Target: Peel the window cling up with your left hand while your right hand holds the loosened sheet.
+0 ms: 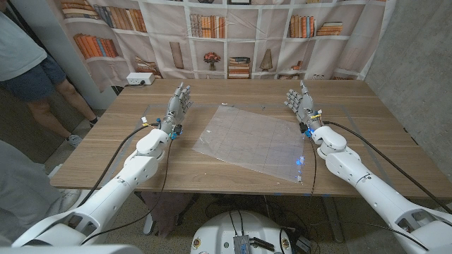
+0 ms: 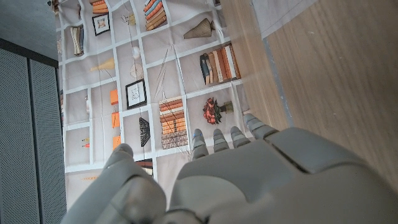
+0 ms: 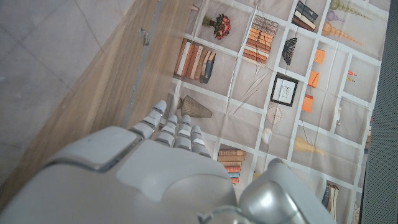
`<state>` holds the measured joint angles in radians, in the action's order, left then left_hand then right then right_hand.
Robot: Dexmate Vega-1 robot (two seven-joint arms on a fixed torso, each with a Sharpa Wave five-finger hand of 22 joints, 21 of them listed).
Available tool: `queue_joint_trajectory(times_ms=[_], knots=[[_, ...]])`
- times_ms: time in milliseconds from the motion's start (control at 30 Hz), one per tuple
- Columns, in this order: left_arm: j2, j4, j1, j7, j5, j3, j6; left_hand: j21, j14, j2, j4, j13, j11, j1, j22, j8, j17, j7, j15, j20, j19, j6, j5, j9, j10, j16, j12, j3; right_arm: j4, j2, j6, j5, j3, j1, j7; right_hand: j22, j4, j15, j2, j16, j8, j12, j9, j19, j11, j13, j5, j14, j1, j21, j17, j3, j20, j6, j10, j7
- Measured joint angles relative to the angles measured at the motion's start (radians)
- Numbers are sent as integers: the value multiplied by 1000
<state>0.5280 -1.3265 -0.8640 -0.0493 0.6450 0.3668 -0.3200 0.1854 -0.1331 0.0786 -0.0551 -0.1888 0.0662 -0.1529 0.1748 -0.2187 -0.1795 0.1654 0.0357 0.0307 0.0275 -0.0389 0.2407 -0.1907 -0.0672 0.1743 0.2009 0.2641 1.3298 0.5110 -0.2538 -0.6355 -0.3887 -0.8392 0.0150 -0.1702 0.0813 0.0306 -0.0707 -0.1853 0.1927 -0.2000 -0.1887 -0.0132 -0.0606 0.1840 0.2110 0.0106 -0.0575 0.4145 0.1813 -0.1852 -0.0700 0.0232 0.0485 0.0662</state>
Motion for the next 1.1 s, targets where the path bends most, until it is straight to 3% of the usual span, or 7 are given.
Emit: queue_joint_trajectory(times_ms=[267, 433, 600, 733, 933, 1100], knots=[[3, -43, -31, 23, -2, -15, -14, 0, -23, -9, 7, 0, 0, -23, 0, -8, 0, -1, 2, 5, 6, -32, 0, -3, 0, 0, 0, 7, 20, 9, 5, 3, 2, -12, -15, -4, 0, 0, -4, 0, 0, 0, 0, 0, 0, 0, 0, 0, -4, -6, 0, 0, 0, 0, 0, 0], [7, -68, -47, 21, 4, -19, -23, 0, -30, -9, 12, 0, 3, -30, 0, -12, 0, 1, -2, -1, 19, -36, 0, -3, 4, 0, 0, 5, 37, 21, 11, 3, 9, -24, -24, -5, -4, 6, -3, 0, 0, -4, 0, -39, 0, 0, 0, 10, -4, -32, 0, -4, -16, 0, 0, 0], [24, -94, -58, 25, -11, -18, -21, 0, -30, -9, 13, 0, 3, -31, 0, -12, 0, 1, -2, -4, 22, -47, 0, -3, 4, 0, 0, 7, 50, 33, 14, 2, 17, -35, -27, -2, -7, 7, -2, 5, 0, -4, 0, -47, 4, 0, 0, 18, -13, -42, 0, -1, -22, 0, 4, 0], [25, -107, -67, 27, -13, -18, -20, -8, -30, -17, 22, 0, 3, -52, 0, -12, 0, -9, -2, -20, 81, -57, -5, -3, 4, -4, 0, 11, 61, 47, 17, 2, 21, -41, -26, -2, -10, 22, 0, 5, 0, -4, 0, -70, 3, 0, 0, 43, -22, -60, 0, -3, -34, 0, 3, 0], [37, -129, -78, 11, -19, -18, -30, -9, -32, -81, 61, 0, 3, -127, 0, -24, 0, -10, -4, -27, 123, -112, -21, -3, -4, -4, 0, 50, 71, 63, 20, 3, 25, -42, -16, -5, -18, 27, 3, 5, 0, -4, 0, -81, -2, 5, 0, 60, -26, -68, 0, -1, -45, 4, -2, -4], [70, -164, -91, 17, -52, -18, -32, -4, -35, -95, 79, 0, 11, -161, 0, -29, 0, -5, -7, -23, 127, -127, -23, -7, -11, -4, 0, 67, 83, 77, 28, 4, 27, -45, -9, -5, -18, 25, 3, 5, 0, -4, 0, -83, -2, 5, 0, 65, -26, -68, 0, -1, -46, 4, -2, -4]])
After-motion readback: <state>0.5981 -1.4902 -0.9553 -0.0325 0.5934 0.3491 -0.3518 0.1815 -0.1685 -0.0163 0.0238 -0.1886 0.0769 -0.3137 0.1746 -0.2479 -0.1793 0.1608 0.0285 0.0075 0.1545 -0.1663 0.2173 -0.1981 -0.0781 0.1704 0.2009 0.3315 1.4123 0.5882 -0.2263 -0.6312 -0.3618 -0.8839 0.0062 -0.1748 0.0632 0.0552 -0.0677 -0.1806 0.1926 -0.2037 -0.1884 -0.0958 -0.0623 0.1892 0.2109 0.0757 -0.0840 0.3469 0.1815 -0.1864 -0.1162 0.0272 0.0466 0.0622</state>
